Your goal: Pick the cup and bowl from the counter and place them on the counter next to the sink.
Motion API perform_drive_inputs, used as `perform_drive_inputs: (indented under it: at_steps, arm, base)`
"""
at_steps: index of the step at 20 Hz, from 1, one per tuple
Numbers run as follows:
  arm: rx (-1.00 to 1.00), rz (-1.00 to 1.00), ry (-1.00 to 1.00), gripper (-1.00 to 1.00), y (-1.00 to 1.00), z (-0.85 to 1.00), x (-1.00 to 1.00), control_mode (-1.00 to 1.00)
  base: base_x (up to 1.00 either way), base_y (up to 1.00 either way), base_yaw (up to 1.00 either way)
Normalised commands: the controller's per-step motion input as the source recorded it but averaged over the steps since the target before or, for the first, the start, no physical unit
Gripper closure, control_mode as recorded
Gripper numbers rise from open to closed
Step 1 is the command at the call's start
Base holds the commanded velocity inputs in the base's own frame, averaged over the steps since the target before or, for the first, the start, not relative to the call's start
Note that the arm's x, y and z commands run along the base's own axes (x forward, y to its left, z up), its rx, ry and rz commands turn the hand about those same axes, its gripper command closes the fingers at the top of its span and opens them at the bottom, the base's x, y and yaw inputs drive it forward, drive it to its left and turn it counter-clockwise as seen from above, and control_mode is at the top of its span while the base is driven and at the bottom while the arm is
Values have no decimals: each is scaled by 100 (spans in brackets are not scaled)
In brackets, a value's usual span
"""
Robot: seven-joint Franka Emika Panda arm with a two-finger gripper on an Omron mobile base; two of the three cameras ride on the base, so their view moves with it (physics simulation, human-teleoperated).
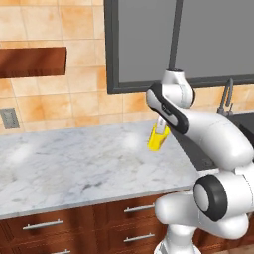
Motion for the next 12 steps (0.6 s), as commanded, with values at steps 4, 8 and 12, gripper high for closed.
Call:
perform_drive_inputs:
  at_steps: [4,8,12]
  arm:
    - [0,-12,0,100,-8,-14,27,-100]
    - [0,-31,4,100,-37,-30,39,-100]
    - [-1,-39,8,100,-34,-29,26,-100]
  base:
    - [0,0,0]
    - [0,0,0]
    - [0,0,0]
